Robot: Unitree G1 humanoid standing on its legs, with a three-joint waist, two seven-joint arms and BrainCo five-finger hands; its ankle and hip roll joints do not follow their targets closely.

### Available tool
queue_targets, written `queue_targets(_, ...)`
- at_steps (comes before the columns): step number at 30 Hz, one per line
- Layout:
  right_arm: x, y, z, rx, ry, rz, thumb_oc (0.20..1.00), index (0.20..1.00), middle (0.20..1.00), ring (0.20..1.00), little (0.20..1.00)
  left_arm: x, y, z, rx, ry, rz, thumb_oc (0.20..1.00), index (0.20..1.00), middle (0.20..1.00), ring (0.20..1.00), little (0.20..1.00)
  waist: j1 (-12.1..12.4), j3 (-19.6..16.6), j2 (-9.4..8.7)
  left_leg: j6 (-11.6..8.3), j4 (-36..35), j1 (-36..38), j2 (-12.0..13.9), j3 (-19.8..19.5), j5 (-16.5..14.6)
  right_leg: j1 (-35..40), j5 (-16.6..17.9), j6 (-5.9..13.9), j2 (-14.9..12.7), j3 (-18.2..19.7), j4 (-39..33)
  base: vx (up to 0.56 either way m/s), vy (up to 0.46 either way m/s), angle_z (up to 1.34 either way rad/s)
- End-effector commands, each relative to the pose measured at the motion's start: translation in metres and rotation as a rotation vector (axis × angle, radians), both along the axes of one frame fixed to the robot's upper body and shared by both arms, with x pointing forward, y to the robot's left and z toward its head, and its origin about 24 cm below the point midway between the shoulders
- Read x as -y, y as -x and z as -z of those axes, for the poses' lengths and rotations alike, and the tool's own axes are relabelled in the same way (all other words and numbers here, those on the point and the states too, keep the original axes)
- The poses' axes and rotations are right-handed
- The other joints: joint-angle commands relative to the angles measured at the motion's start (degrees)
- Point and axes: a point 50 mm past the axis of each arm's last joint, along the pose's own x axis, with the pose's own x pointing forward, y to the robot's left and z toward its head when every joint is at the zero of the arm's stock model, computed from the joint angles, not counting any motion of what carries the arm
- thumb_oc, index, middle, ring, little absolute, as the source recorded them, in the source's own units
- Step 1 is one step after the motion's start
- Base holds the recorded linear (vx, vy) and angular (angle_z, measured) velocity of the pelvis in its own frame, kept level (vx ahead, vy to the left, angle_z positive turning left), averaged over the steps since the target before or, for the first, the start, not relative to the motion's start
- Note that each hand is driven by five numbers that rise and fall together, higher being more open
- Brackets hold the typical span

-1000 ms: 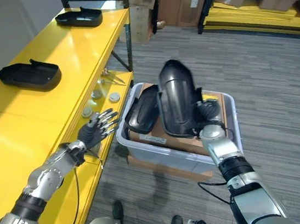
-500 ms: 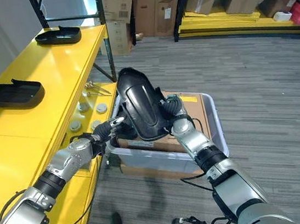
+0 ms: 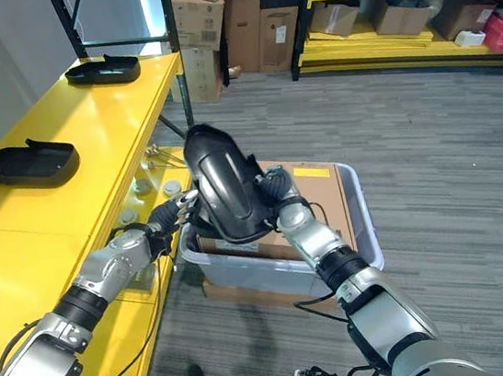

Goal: Move parts from the plastic box to the shelf.

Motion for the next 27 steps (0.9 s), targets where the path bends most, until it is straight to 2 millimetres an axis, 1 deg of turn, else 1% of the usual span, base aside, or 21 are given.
queue_targets(1,-0.020,-0.015,-0.031,0.121,0.013,-0.073,0.200,0.200,0.200,0.200,0.200,0.035,-0.007,-0.020,0.054,0.080,0.058,1.000,1.000,1.000,1.000,1.000,2.8,-4.0,0.55,-1.73,2.6,0.0,2.4,-5.7,-5.4,-1.9,-3.0,3.34,-2.2,-0.4,3.4,0.00,0.000,0.00)
queue_targets(3,-0.032,-0.015,-0.029,0.112,0.010,-0.105,0.200,0.200,0.200,0.200,0.200,0.046,-0.003,-0.018,0.049,0.070,0.082,1.000,1.000,1.000,1.000,1.000,2.8,-4.1,0.60,-1.73,2.6,0.0,2.3,-5.8,-5.4,-1.9,-3.0,3.32,-2.2,-0.5,3.3,0.00,0.000,0.00)
queue_targets(6,-0.043,-0.013,-0.028,0.105,0.009,-0.143,0.200,0.200,0.200,0.200,0.200,0.057,0.002,-0.014,0.040,0.063,0.108,1.000,1.000,1.000,1.000,1.000,2.8,-4.2,0.57,-1.76,2.5,0.0,2.3,-6.0,-5.4,-1.8,-3.0,3.34,-2.2,-0.6,3.3,0.00,0.000,0.00)
queue_targets(7,-0.044,-0.013,-0.028,0.104,0.009,-0.144,0.200,0.200,0.200,0.200,0.200,0.057,0.003,-0.014,0.039,0.064,0.110,1.000,1.000,1.000,1.000,1.000,2.8,-4.2,0.57,-1.75,2.5,0.0,2.3,-6.0,-5.4,-1.8,-3.0,3.34,-2.2,-0.6,3.3,0.00,0.000,0.00)
queue_targets(11,-0.057,-0.012,-0.026,0.095,0.007,-0.182,0.200,0.200,0.200,0.200,0.200,0.068,0.009,-0.012,0.027,0.073,0.140,1.000,1.000,1.000,1.000,1.000,2.8,-4.1,0.59,-1.77,2.4,0.0,2.2,-6.0,-5.4,-1.8,-3.0,3.34,-2.2,-0.7,3.2,0.00,0.000,0.00)
queue_targets(15,-0.066,-0.008,-0.023,0.082,0.009,-0.202,0.200,0.200,0.200,0.200,0.200,0.075,0.011,-0.014,0.055,0.062,0.150,1.000,1.000,1.000,1.000,1.000,2.8,-4.1,0.57,-1.78,2.3,0.1,2.2,-6.0,-5.5,-1.8,-3.0,3.44,-2.3,-0.8,3.2,0.00,0.000,0.00)
queue_targets(16,-0.067,-0.008,-0.022,0.079,0.010,-0.203,0.200,0.200,0.200,0.200,0.200,0.075,0.010,-0.016,0.082,0.049,0.152,0.915,0.915,0.915,0.915,0.915,2.8,-4.1,0.56,-1.81,2.2,0.1,2.2,-5.9,-5.5,-1.8,-3.0,3.46,-2.3,-0.8,3.2,0.00,0.000,0.00)
queue_targets(18,-0.067,-0.006,-0.018,0.065,0.005,-0.198,0.200,0.200,0.200,0.200,0.200,0.074,0.008,-0.022,0.156,0.012,0.159,0.200,0.200,0.200,0.200,0.200,2.8,-4.1,0.50,-1.81,2.2,0.2,2.2,-5.9,-5.5,-1.7,-3.0,3.46,-2.3,-1.0,3.1,0.00,0.000,0.00)
queue_targets(22,-0.068,-0.006,-0.017,0.052,-0.003,-0.193,0.200,0.200,0.200,0.200,0.200,0.072,0.006,-0.029,0.208,-0.002,0.166,0.200,0.200,0.200,0.200,0.200,2.8,-4.3,0.55,-1.87,1.9,0.4,2.2,-5.9,-5.5,-1.6,-3.1,3.48,-2.3,-1.0,3.1,0.00,0.000,0.00)
queue_targets(27,-0.069,-0.005,-0.015,0.042,-0.013,-0.195,0.200,0.200,0.200,0.200,0.200,0.075,0.009,-0.035,0.242,0.014,0.199,0.200,0.200,0.200,0.200,0.200,2.9,-4.3,0.59,-1.90,1.6,0.6,2.1,-6.0,-5.4,-1.5,-3.1,3.49,-2.3,-1.2,3.1,0.00,0.000,0.00)
